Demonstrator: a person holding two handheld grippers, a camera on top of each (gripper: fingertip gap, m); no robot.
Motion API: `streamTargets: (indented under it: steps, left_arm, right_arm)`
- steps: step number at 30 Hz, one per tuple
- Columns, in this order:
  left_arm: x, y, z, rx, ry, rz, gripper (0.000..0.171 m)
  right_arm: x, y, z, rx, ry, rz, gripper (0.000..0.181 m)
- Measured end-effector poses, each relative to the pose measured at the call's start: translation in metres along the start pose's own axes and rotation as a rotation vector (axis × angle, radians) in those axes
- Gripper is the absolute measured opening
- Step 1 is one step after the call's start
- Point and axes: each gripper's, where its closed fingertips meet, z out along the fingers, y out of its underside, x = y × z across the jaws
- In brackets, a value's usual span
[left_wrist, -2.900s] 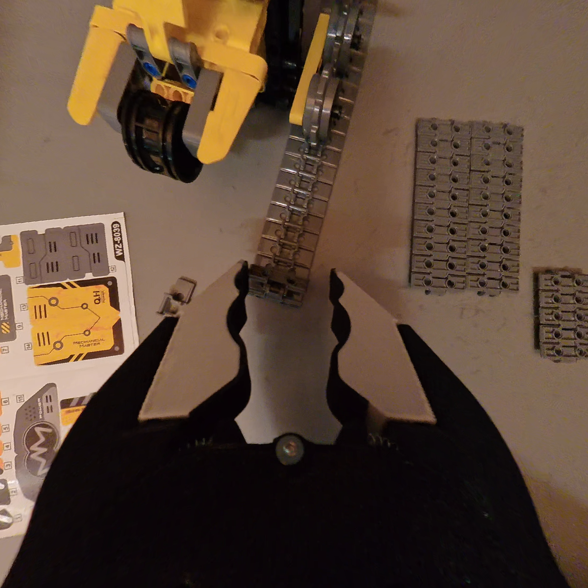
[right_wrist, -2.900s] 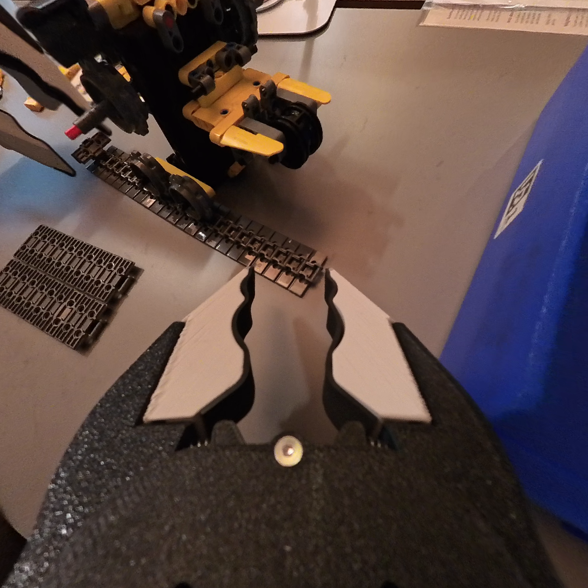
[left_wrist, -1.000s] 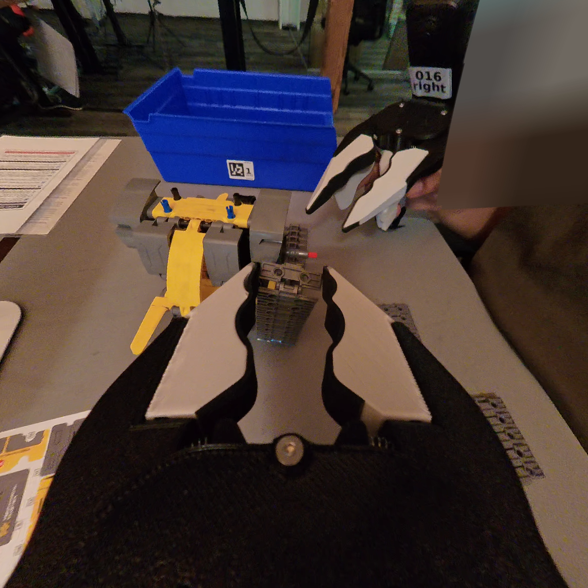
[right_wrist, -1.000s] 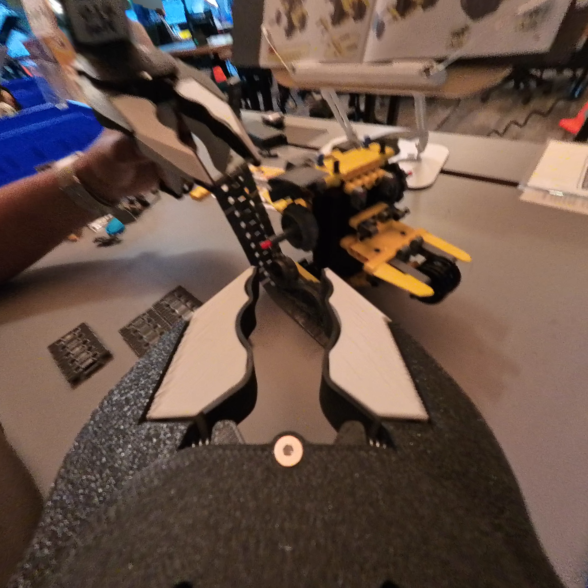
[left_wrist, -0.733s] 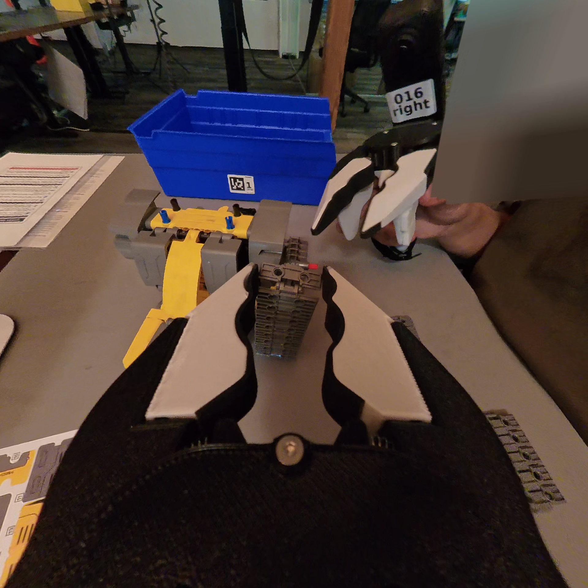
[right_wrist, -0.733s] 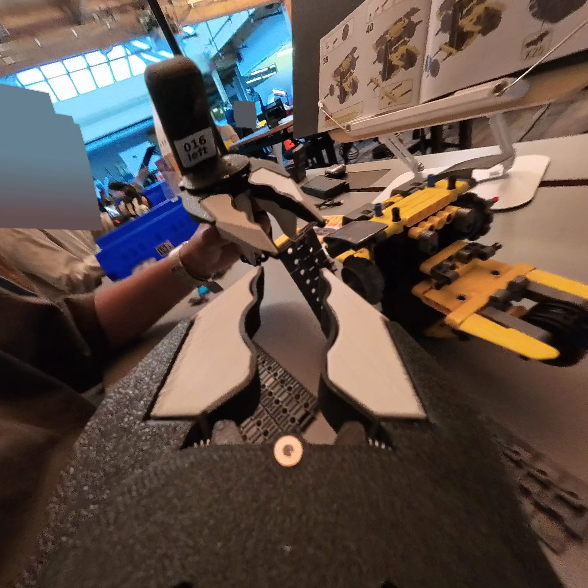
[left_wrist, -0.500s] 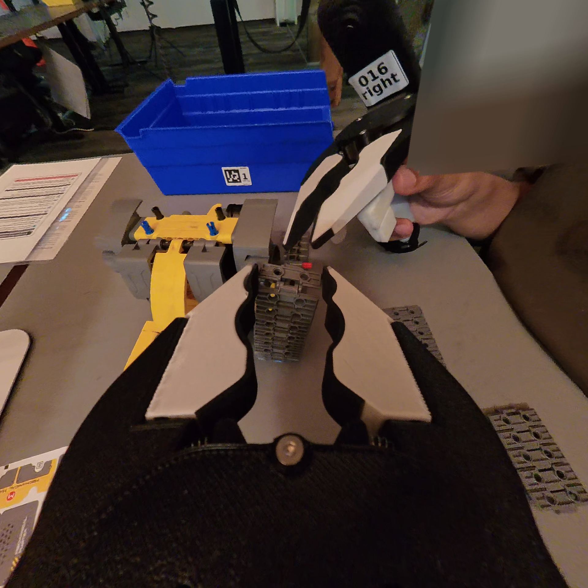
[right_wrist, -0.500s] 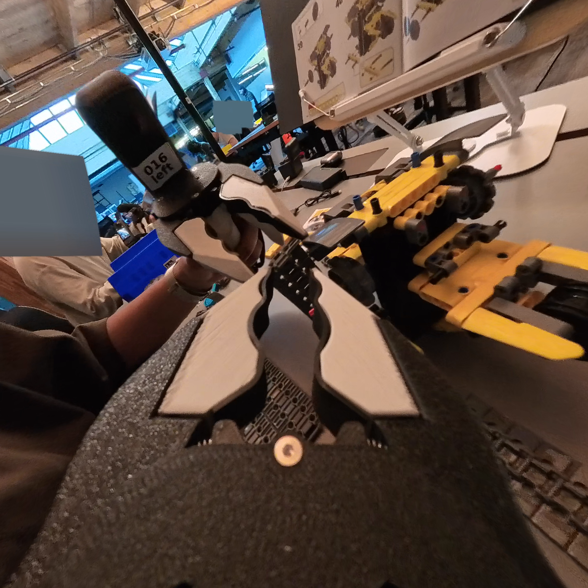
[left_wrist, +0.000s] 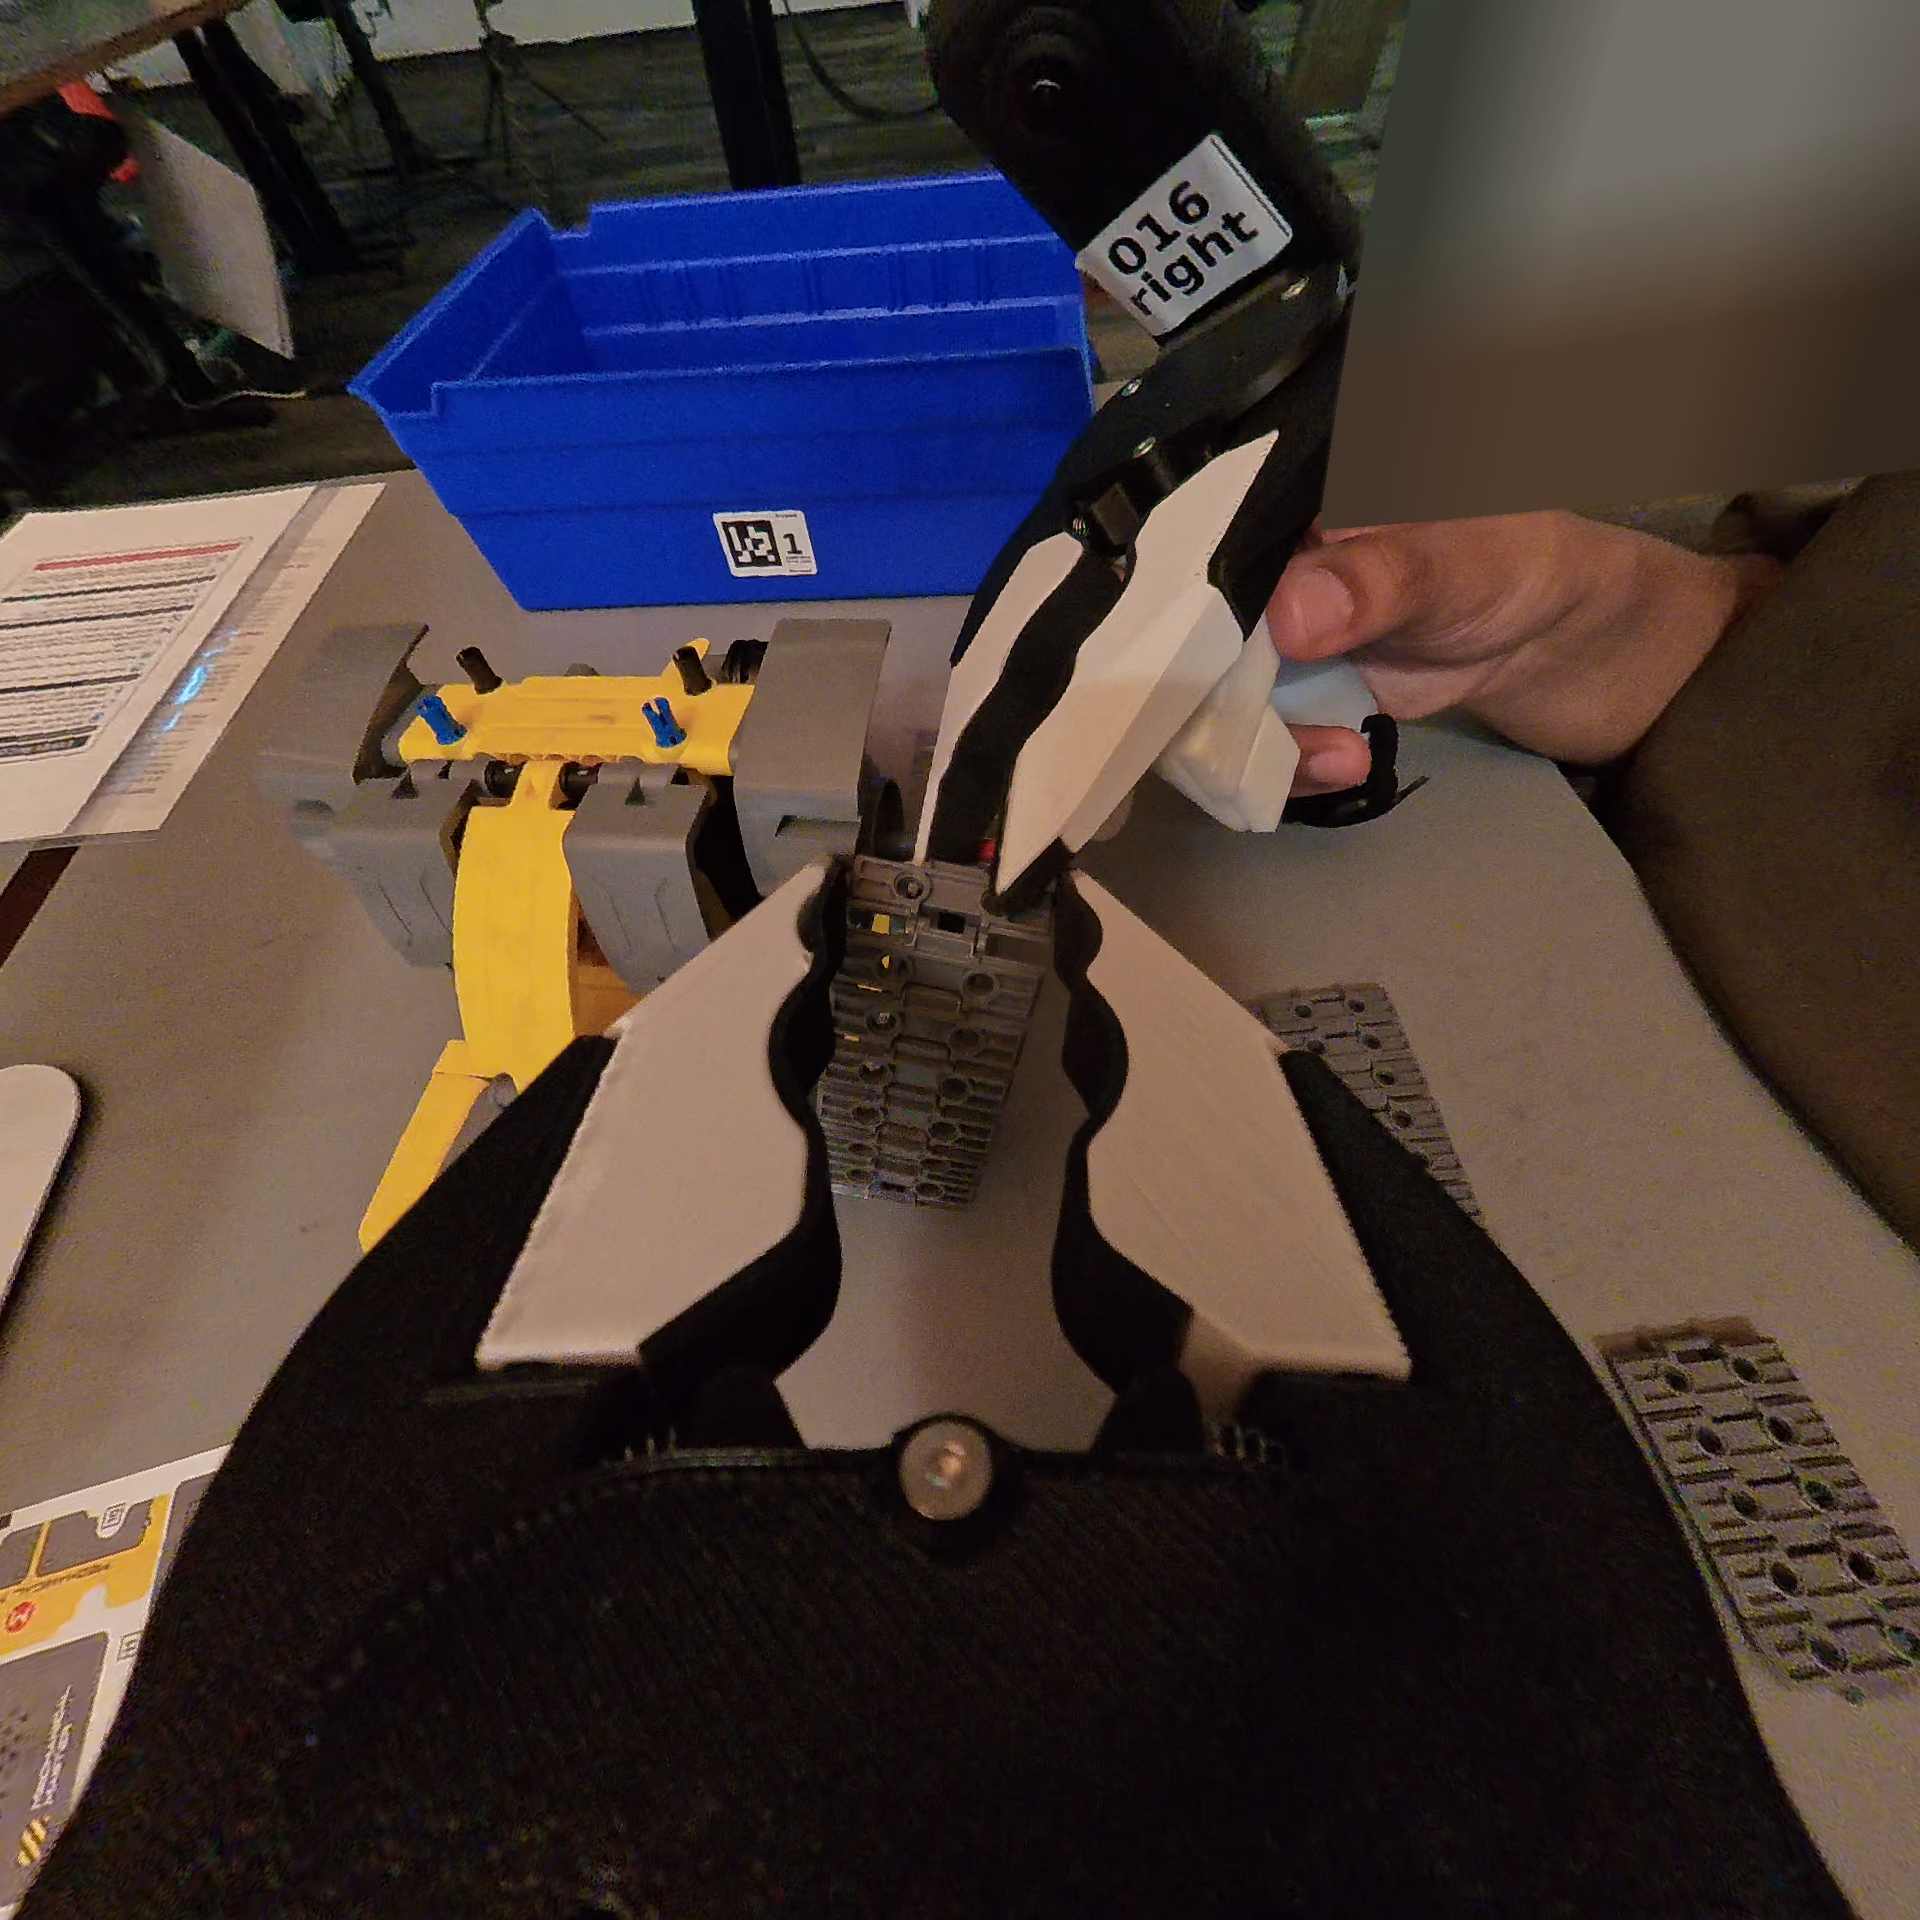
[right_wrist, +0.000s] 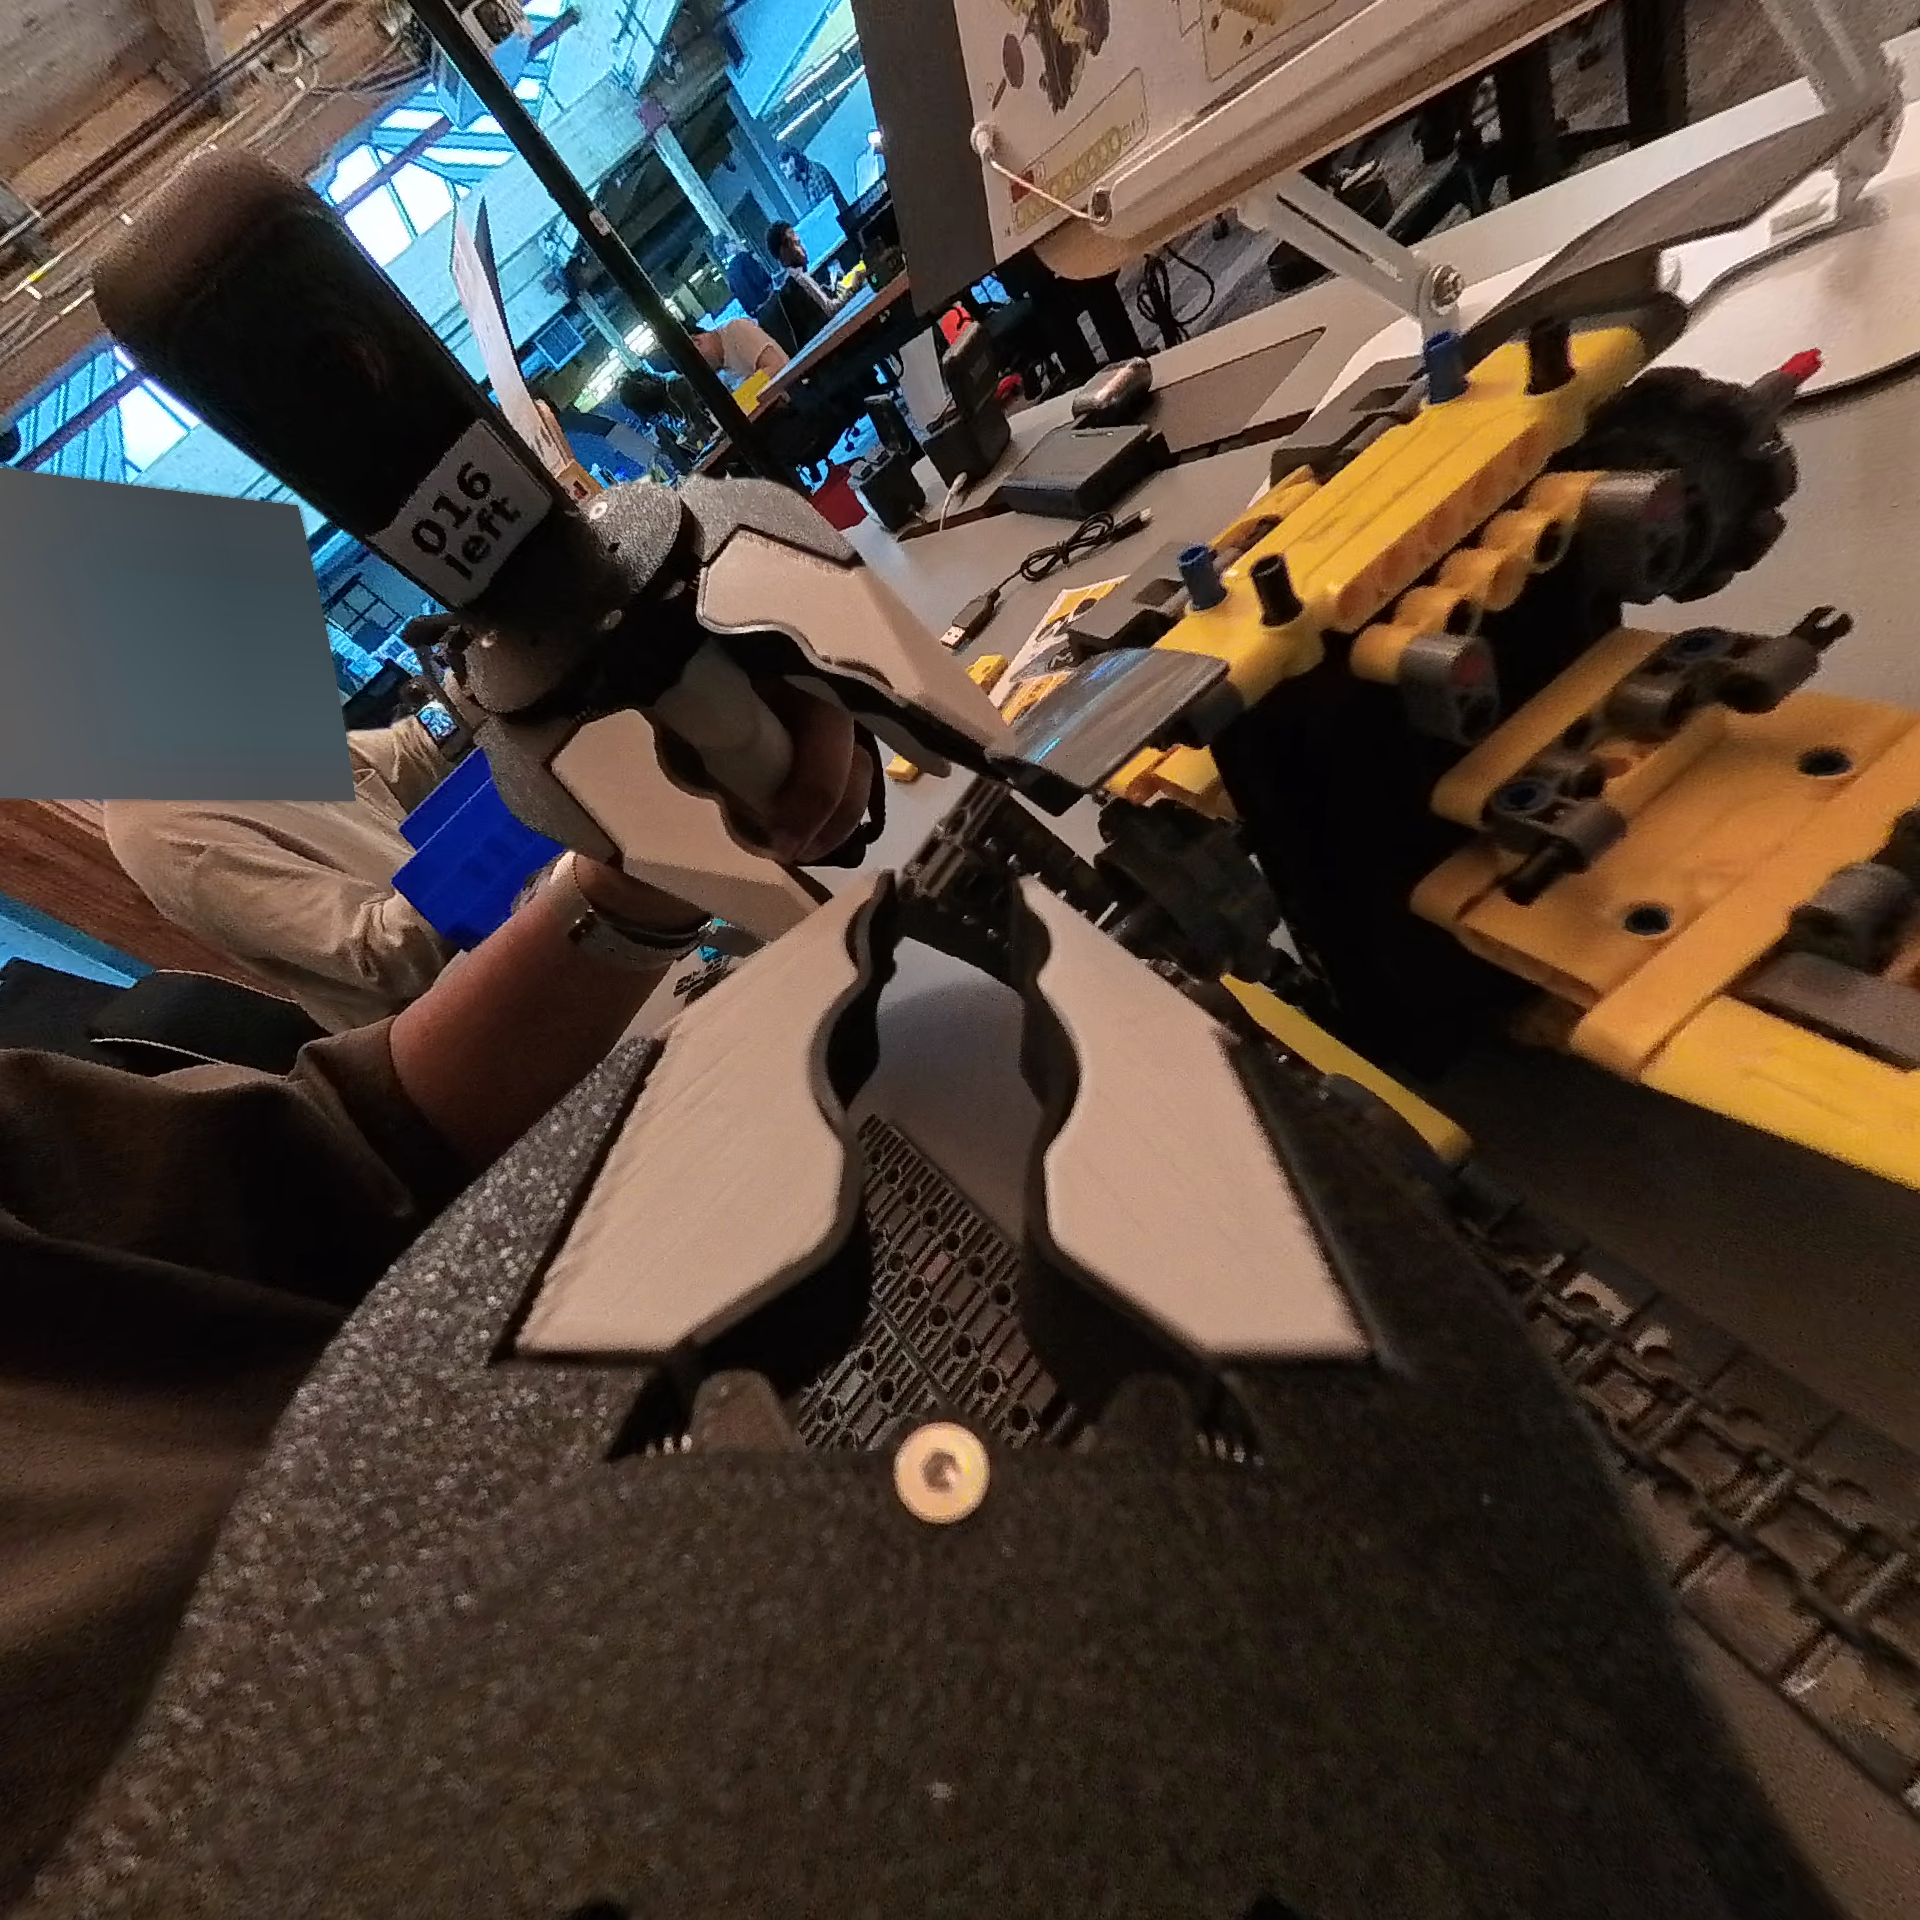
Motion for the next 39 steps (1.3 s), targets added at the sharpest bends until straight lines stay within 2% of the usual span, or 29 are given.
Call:
streamTargets:
  steps: [12, 18, 23, 39]
  left_arm:
    - [-0.003, 0.007, 0.002, -0.034, -0.04, 0.022, 0.042]
    - [-0.001, 0.012, 0.003, -0.058, -0.061, 0.027, 0.043]
    - [-0.008, 0.018, 0.0, -0.087, -0.128, 0.056, 0.054]
    - [-0.007, 0.03, 0.007, -0.141, -0.153, 0.079, 0.05]
  right_arm:
    - [0.002, 0.001, 0.002, -0.01, 0.0, 0.014, 0.008]
    - [0.002, 0.002, 0.001, -0.009, 0.008, 0.008, 0.007]
    - [0.004, 0.003, -0.003, -0.011, 0.029, 0.0, 0.007]
    - [0.012, -0.003, -0.012, 0.013, 0.063, 0.016, 0.007]
